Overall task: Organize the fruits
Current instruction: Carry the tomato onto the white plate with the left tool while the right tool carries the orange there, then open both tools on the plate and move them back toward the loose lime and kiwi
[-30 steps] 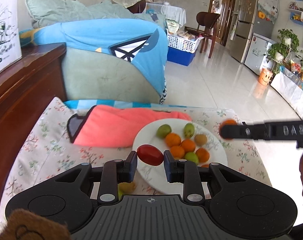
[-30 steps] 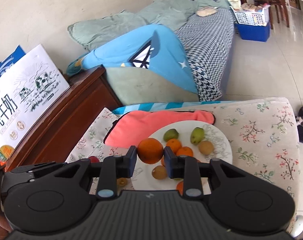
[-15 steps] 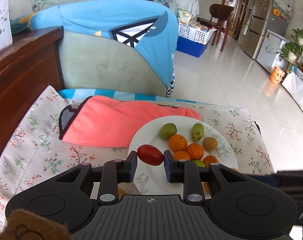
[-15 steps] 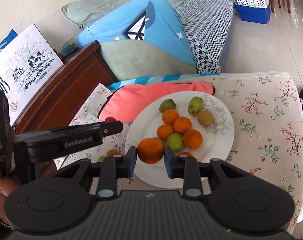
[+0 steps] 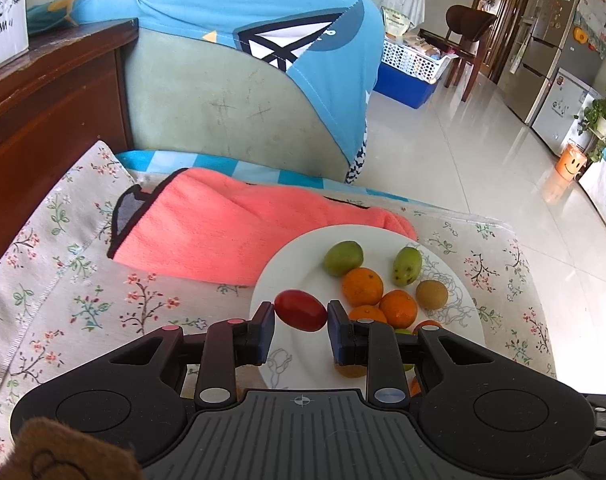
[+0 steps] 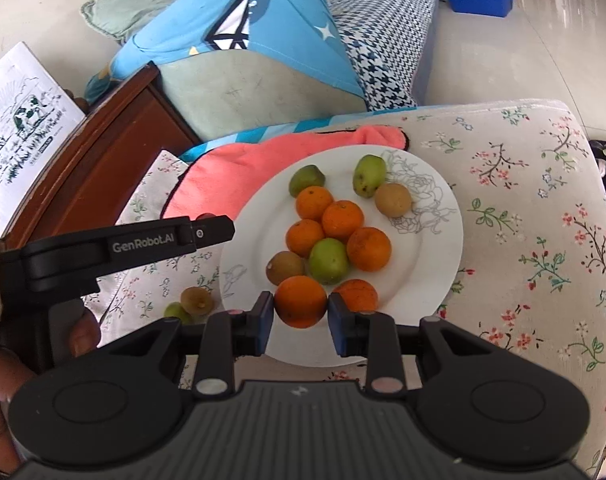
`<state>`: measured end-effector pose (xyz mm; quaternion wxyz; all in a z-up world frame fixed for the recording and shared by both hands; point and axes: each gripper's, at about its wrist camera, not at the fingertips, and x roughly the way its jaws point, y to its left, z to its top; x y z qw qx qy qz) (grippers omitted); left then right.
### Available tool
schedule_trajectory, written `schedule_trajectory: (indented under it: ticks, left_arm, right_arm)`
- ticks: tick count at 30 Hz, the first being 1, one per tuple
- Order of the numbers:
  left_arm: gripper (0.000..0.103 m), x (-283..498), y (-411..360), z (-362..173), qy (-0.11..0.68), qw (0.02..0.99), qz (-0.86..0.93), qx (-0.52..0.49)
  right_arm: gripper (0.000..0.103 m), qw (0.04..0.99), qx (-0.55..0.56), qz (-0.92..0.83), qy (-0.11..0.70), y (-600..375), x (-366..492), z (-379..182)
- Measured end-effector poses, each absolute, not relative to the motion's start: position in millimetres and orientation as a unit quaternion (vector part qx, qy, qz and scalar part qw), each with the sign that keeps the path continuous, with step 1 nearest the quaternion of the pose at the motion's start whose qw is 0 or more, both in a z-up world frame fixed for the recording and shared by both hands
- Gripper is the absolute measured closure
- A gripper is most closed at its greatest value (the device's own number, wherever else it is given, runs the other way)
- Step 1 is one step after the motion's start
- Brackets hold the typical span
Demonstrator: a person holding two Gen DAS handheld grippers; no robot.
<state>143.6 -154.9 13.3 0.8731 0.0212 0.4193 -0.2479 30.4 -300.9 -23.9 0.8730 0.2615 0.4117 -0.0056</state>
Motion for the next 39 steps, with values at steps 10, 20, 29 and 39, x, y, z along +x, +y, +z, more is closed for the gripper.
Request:
schedule_trajectory:
  ticks: [10, 20, 29, 39]
  left_arm:
    - [0.052, 141, -151, 34, 0.399, 0.886, -0.235, 0.006]
    - [0.043, 147, -127, 49, 0.395, 0.898, -0.190, 0.030]
    - [0.041, 146, -103, 53, 0.396, 0.900, -0.180, 0.038]
    - [0.037, 146, -75, 52, 0.400, 0.903, -0.156, 0.036]
  right_arm:
    - [0.070, 0.877, 0.282, -0.001, 0.389, -306, 29, -17]
    - [0.069, 0.893, 0.232, 0.029, 0.384, -285, 31, -8]
    - [0.069, 0.897, 0.203, 0.059, 0.388, -267, 31, -7]
    - [0.069, 0.901, 0.171, 0.098, 0.387, -241, 35, -8]
